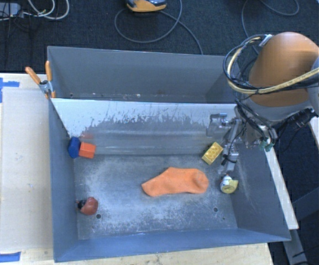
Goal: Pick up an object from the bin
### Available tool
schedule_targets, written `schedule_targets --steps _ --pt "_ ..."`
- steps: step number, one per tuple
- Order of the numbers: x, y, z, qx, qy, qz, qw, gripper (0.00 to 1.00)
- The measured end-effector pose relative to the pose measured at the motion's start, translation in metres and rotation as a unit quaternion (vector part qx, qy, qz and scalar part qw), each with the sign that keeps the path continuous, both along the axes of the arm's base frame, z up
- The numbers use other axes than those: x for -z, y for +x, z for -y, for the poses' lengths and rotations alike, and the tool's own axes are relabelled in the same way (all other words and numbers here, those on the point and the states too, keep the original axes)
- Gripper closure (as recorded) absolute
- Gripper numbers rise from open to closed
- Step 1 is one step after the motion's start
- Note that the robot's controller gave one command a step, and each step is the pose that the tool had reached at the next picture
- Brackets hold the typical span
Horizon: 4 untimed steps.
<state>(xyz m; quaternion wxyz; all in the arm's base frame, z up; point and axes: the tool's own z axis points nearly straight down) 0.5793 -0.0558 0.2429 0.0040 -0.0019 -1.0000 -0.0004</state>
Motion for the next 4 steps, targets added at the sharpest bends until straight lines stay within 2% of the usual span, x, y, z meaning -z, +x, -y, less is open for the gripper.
schedule_targets --steps 2,3,4 --pt "-0.002 0.003 -0.001 -0.002 -0.001 0.0052 1.0000 0.00" --pt "0.032 0.010 -0.010 -0.029 0.001 0.0008 0.9996 0.00" --pt "0.045 0.022 -0.024 -0.021 0.000 0.0073 0.9998 0.00"
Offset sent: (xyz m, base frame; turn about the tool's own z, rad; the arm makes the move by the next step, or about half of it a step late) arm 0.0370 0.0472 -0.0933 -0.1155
